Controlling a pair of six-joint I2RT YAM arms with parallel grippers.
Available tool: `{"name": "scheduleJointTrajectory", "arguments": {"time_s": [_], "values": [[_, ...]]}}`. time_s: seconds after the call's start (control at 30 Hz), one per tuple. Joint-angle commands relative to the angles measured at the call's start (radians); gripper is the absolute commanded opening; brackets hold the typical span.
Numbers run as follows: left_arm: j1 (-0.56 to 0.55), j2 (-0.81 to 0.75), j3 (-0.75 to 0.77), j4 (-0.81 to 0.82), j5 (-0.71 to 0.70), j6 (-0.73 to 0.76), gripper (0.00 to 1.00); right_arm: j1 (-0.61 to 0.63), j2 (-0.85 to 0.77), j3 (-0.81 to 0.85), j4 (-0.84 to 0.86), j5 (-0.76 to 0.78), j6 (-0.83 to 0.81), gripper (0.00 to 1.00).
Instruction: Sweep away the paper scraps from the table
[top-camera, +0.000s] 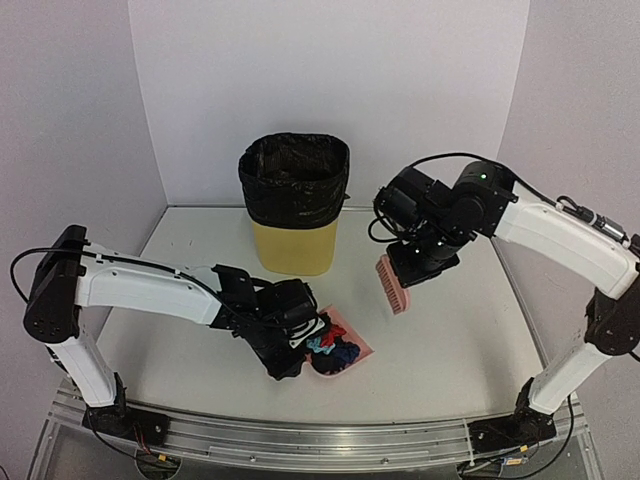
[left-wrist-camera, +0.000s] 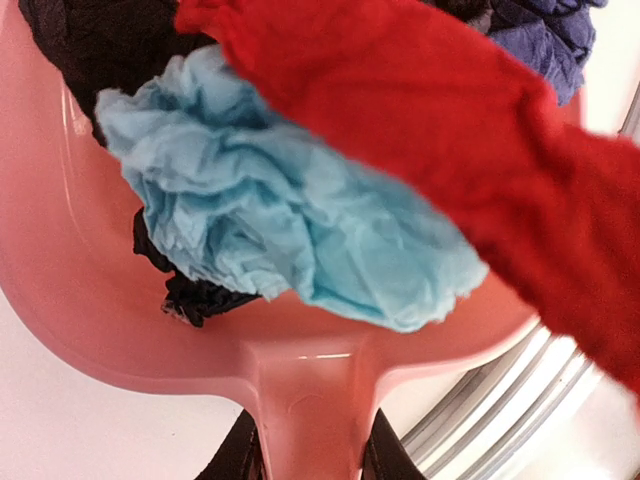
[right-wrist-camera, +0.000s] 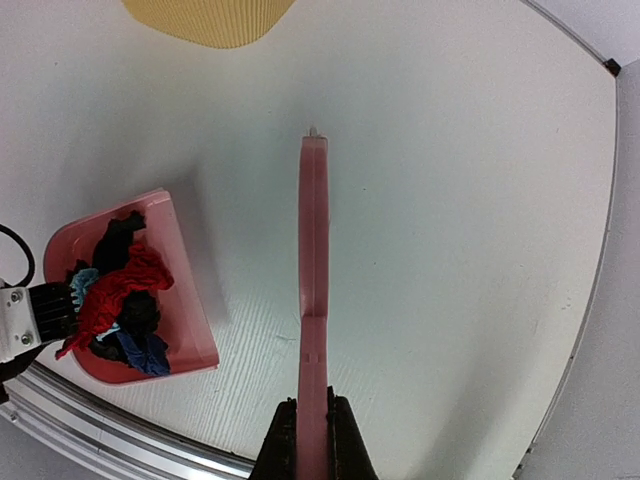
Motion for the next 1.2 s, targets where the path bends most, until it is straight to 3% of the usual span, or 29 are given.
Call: {"name": "scheduleJointTrajectory", "arguments": {"time_s": [0.0, 0.4, 0.83, 1.17], "values": [[-0.004, -0.051, 0.129, -0.063, -0.05, -0.057, 0.0, -0.058, -0.105, -0.064, -0.015, 0.085, 0.021, 0.0], [-0.004, 0.007, 0.432, -0.259, -0.084, -0.15, 0.0, -0.189, -0.23, -0.238, -0.015, 0.088, 0.031, 0.0], [-0.001, 0.154, 0.815, -0.465, -0.163, -0.211, 0.0, -0.233, -0.269, -0.295, -0.016, 0.145, -0.012, 0.0], [0.064, 0.241, 1.039, -0.501, -0.21, -0.224, 0.0, -0.259, -0.257, -0.338, -0.009, 0.168, -0.034, 0.0]]}}
